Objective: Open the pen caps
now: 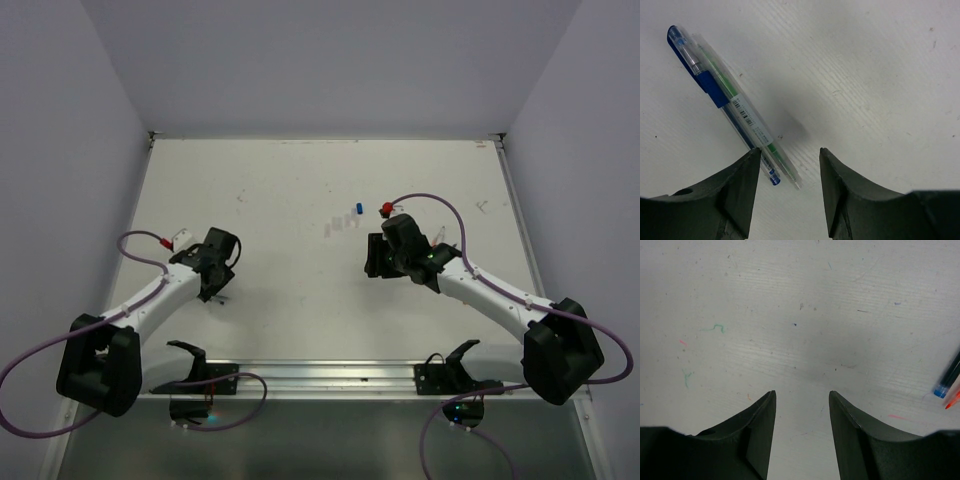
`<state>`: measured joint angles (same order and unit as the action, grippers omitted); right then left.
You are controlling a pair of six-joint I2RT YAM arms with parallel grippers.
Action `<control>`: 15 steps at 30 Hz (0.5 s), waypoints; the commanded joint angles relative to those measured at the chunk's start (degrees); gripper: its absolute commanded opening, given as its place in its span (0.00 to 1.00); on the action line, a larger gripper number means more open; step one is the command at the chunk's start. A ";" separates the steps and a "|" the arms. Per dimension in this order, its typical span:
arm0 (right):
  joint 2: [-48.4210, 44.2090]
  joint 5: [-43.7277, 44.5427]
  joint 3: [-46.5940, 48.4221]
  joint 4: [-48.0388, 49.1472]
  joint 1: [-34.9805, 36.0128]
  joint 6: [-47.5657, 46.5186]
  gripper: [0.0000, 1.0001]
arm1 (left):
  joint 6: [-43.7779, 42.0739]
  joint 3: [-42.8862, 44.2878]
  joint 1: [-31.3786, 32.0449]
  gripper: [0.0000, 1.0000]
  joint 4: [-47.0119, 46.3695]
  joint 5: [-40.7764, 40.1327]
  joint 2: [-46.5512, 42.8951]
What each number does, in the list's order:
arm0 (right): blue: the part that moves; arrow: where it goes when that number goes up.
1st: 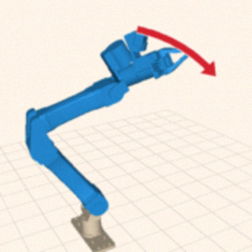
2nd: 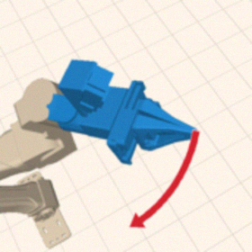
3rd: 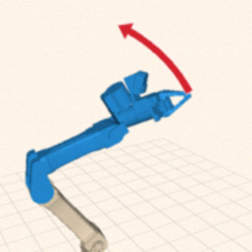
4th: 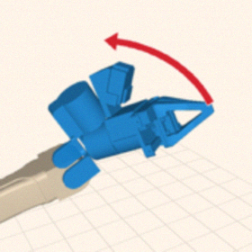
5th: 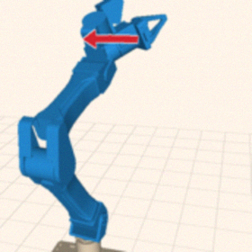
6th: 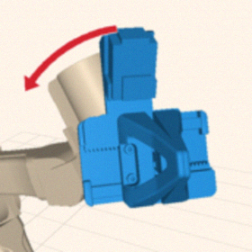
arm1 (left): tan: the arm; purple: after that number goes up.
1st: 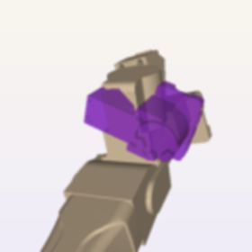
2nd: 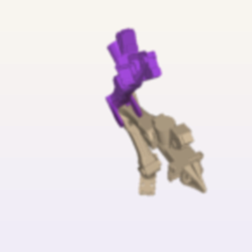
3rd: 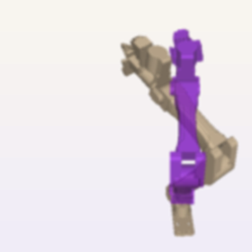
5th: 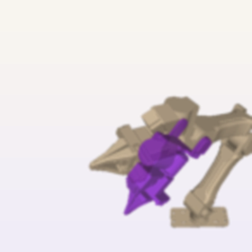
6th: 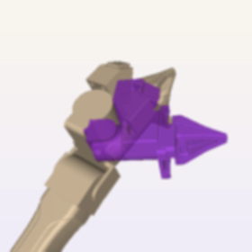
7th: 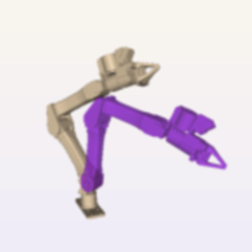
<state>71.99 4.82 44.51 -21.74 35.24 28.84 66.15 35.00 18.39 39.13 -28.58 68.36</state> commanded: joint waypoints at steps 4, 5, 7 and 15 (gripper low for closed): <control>-0.35 0.10 -0.30 1.52 0.09 -0.19 0.50 | -1.11 2.96 -0.55 0.54 -0.46 -3.33 0.98; -0.35 0.19 -0.22 1.43 0.09 -0.19 0.50 | -1.11 2.96 -0.55 0.54 -0.55 -3.15 1.86; -0.53 0.37 -0.22 1.17 0.09 -0.28 0.50 | -1.02 2.70 -0.55 0.54 -0.90 -2.71 2.57; 0.00 0.10 -0.48 1.70 0.09 -0.28 0.50 | -1.29 1.03 -0.55 0.54 -2.84 -3.06 3.54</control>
<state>71.99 4.86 44.49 -21.74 35.24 28.84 65.30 36.14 18.37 38.20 -28.93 71.37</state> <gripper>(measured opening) 0.502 0.537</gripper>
